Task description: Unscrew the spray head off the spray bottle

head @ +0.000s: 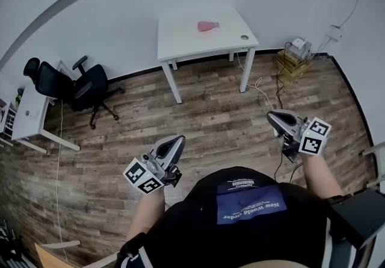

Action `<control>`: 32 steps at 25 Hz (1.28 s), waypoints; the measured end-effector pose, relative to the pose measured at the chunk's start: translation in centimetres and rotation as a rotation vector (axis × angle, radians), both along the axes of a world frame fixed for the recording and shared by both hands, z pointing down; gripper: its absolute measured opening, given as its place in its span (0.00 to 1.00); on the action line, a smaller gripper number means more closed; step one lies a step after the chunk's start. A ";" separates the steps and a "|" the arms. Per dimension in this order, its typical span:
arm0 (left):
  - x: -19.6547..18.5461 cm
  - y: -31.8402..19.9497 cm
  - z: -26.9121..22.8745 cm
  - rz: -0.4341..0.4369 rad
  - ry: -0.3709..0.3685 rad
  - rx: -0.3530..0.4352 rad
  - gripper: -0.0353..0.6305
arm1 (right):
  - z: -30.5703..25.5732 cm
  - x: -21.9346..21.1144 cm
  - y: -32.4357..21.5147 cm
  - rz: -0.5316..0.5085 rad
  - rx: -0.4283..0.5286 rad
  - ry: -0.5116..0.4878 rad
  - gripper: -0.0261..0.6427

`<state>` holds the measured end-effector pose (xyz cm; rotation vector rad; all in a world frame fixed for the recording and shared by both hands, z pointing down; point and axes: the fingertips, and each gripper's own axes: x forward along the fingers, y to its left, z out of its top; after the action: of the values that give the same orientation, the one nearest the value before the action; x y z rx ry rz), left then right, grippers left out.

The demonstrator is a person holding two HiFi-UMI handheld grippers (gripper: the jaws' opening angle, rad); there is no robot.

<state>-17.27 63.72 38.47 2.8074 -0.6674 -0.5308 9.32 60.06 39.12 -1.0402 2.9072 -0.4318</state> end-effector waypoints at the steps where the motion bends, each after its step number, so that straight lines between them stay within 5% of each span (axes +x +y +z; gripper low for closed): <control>1: -0.4 -0.7 0.3 -0.002 0.004 -0.005 0.06 | 0.2 -0.5 -0.9 -0.004 -0.007 0.007 0.03; 13: -2.0 -9.4 1.0 -0.127 -0.029 -0.052 0.06 | 1.5 -3.2 -13.6 -0.146 -0.040 -0.027 0.03; 23: 5.3 -21.1 -1.0 -0.245 -0.045 -0.062 0.06 | 0.8 2.2 -27.9 -0.279 -0.031 -0.071 0.03; 32: 11.8 -29.0 -1.3 -0.225 -0.066 -0.092 0.06 | 2.2 8.0 -35.2 -0.298 -0.042 -0.117 0.03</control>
<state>-5.44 34.76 37.20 2.6902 -1.0030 -0.4343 17.36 24.88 41.35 -0.5619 2.9635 -0.5443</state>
